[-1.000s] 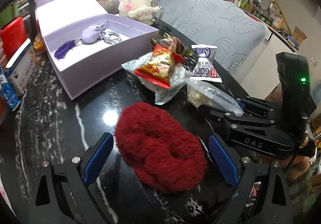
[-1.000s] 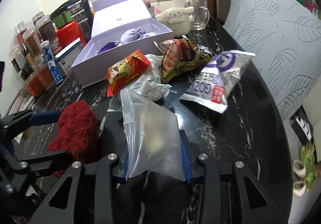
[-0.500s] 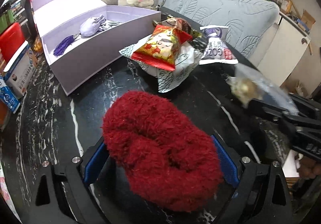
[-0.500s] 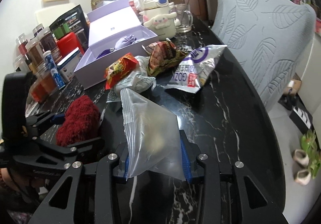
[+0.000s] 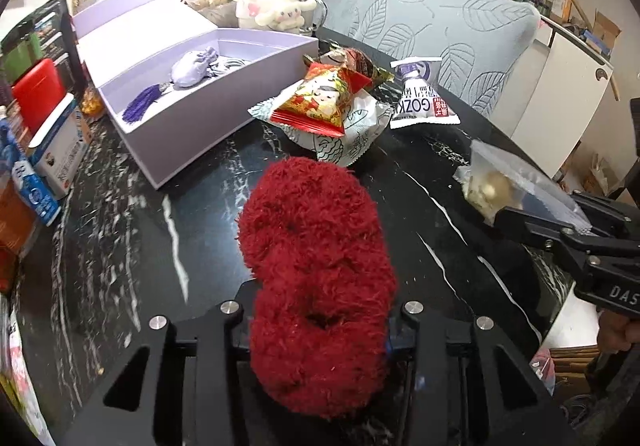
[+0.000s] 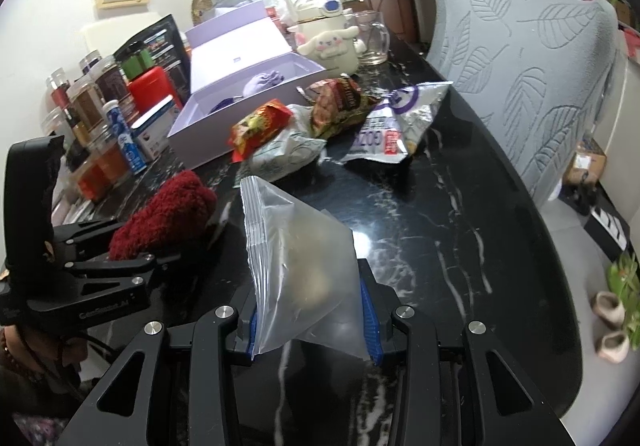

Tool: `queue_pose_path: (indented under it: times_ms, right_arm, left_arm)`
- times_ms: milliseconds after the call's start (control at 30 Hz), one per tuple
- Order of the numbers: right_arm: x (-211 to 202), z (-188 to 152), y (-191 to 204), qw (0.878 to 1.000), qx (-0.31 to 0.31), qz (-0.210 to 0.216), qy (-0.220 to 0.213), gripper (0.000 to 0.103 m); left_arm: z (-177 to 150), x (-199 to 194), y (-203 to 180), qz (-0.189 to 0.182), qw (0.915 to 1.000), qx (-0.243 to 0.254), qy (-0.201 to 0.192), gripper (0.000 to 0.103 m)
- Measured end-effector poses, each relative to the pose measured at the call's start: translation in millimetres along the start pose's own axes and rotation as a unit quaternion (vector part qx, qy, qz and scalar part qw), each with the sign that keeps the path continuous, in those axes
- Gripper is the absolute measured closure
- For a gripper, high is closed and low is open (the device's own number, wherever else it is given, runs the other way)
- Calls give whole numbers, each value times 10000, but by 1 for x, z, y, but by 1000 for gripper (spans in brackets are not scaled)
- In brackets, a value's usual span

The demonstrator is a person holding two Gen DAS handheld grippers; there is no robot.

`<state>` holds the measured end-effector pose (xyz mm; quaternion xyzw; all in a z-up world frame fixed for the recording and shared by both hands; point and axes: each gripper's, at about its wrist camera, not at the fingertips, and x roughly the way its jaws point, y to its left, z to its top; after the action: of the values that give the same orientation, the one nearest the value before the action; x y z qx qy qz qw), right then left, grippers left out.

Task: Organize soft objects
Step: 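Carry the red scrunchie with the left tool and zip bag with the right tool over the gift box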

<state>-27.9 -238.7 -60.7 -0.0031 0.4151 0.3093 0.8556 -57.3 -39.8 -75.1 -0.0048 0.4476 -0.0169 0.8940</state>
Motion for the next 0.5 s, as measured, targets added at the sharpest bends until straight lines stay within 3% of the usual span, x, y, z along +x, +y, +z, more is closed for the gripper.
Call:
queue_pose_path:
  times_ms: [500]
  right_arm:
    - [8,5,49,9969,-540,567,-25,65]
  left_arm:
    - [-16,-50,33,429,9964,-558,-471,63]
